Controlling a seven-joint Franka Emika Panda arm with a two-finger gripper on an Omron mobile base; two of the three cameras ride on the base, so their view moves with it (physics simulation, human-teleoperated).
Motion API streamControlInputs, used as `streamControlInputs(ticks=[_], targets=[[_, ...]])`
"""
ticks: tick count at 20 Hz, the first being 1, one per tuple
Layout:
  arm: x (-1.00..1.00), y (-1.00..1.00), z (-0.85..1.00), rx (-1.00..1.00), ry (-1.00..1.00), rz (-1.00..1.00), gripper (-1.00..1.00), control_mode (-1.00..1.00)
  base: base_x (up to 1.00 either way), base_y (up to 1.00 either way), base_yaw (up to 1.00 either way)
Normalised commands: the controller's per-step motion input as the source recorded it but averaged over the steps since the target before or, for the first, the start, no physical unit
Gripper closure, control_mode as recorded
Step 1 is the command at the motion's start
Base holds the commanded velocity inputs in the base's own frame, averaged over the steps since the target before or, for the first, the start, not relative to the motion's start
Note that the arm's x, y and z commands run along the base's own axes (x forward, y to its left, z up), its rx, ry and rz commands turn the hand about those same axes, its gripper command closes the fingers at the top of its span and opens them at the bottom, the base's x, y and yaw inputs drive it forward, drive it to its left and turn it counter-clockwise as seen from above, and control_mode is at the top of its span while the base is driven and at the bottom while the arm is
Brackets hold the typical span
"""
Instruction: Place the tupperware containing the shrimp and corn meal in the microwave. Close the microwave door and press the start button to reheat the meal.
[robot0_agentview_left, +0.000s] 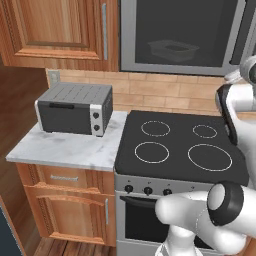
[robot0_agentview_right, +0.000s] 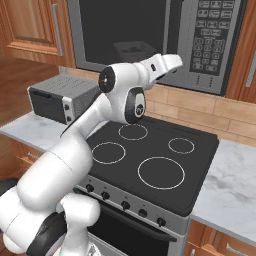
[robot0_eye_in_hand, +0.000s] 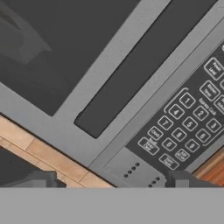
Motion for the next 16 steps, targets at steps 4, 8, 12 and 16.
streamControlInputs(ticks=[4, 8, 12, 16], targets=[[-0.16, -0.2, 0.0, 0.03, -0.03, 0.08, -1.0, -1.0, 0.0, 0.0, 0.0], [-0.17, -0.08, 0.05, 0.0, -0.06, 0.14, -1.0, -1.0, 0.0, 0.0, 0.0], [-0.23, -0.09, 0.09, 0.0, -0.08, 0.16, -1.0, -1.0, 0.0, 0.0, 0.0], [-0.24, 0.0, 0.1, 0.0, -0.04, 0.2, -1.0, -1.0, 0.0, 0.0, 0.0]])
